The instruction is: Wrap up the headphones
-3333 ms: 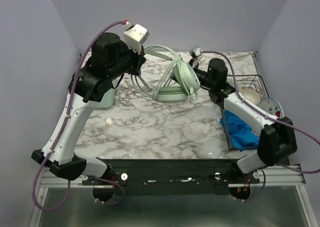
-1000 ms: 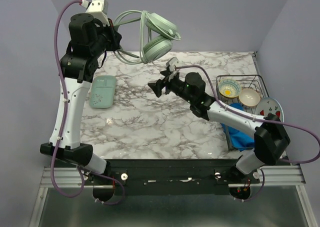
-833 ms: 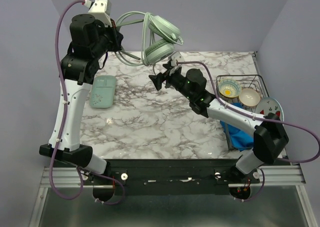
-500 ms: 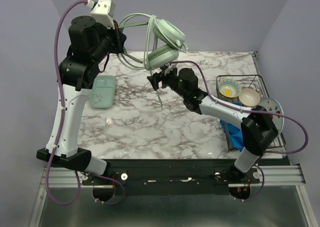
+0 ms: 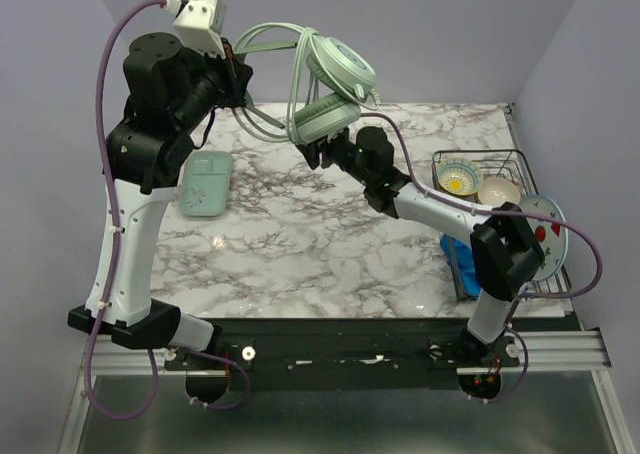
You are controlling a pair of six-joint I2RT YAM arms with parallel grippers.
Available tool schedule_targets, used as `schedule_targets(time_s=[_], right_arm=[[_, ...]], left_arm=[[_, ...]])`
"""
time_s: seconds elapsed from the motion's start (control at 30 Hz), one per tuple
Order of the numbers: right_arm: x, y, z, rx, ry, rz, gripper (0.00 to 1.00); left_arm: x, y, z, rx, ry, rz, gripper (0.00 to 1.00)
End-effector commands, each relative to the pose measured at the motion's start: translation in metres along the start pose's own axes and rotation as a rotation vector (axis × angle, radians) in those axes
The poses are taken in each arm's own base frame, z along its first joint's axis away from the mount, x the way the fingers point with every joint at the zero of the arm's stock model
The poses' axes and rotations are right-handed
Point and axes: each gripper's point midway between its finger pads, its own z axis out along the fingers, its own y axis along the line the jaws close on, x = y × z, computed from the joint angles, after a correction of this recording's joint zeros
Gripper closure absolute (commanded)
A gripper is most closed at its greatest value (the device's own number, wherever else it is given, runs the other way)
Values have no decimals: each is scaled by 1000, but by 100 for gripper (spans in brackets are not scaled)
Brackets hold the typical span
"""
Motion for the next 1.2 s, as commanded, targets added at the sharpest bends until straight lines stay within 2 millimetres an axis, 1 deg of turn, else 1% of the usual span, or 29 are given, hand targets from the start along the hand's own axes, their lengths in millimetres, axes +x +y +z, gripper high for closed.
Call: schedule_targets(time_s=[0.0,0.03,0.1,0.13,0.2,0.23,0.27,0.33,0.37,0.47,0.53,0.57,0.6,0.63,0.67,0.7,0.73,0.77,0.8,0.87,0.9,0.93,0.97,1.0,1.03,1.07,1.1,1.13,1.17], right_arm=[[7,7,9,-59,0,-3,44],[9,7,8,-59,5,1,52],[18,8,4,-61,23,12,61],[20,10,2,-67,26,22,70],[33,15,-4,-90,58,39,80],[37,18,-6,-102,70,53,88],[38,21,-9,-114,77,55,91],[50,28,-16,-123,111,90,99],[49,30,-19,-125,111,93,99],[58,41,-25,-137,143,90,99],[60,53,-27,-145,170,87,99],[62,59,-28,-154,185,86,99],[70,73,-31,-180,230,85,99],[66,83,-29,-200,236,77,99],[68,93,-30,-219,259,77,99],[76,111,-35,-245,313,68,99],[81,118,-35,-259,335,20,99],[76,126,-34,-267,338,4,99],[82,140,-40,-284,376,-13,99],[84,151,-45,-305,408,-35,99],[88,156,-51,-312,444,-43,99],[87,158,-53,-313,450,-42,99],[87,157,-61,-316,477,-43,99],[93,156,-70,-314,527,-44,99],[93,153,-74,-306,550,-50,99],[93,149,-78,-295,577,-61,99],[102,141,-91,-265,655,-83,99],[97,136,-92,-251,668,-104,99],[98,127,-97,-212,696,-129,99]], left_arm=[[-38,-15,-21,51,-111,-31,100],[-39,-14,-21,48,-115,-31,100],[-41,-13,-22,41,-122,-28,100],[-43,-11,-21,26,-129,-29,100],[-43,-6,-17,4,-133,-25,100],[-43,1,-14,-28,-135,-32,100],[-41,5,-7,-42,-135,-36,100],[-38,19,1,-82,-132,-65,100],[-36,23,10,-88,-126,-76,100],[-31,40,27,-123,-119,-120,100],[-30,49,34,-153,-126,-118,100],[-29,60,42,-196,-131,-111,100],[-28,69,45,-233,-136,-107,100],[-27,75,49,-260,-138,-95,100],[-24,83,58,-287,-142,-87,100],[-20,97,61,-349,-140,-58,100],[-16,105,65,-382,-137,-41,100],[-12,114,73,-416,-140,-27,100],[-1,124,80,-449,-114,13,100],[8,141,89,-519,-108,53,100],[24,149,95,-545,-74,81,100],[30,160,95,-594,-58,136,100],[30,166,99,-616,-76,161,100],[49,175,104,-642,-34,202,100],[57,181,106,-659,-2,279,100],[59,187,108,-686,-13,307,100],[81,194,112,-695,36,353,100],[88,196,113,-699,51,389,100],[91,195,116,-687,57,459,100]])
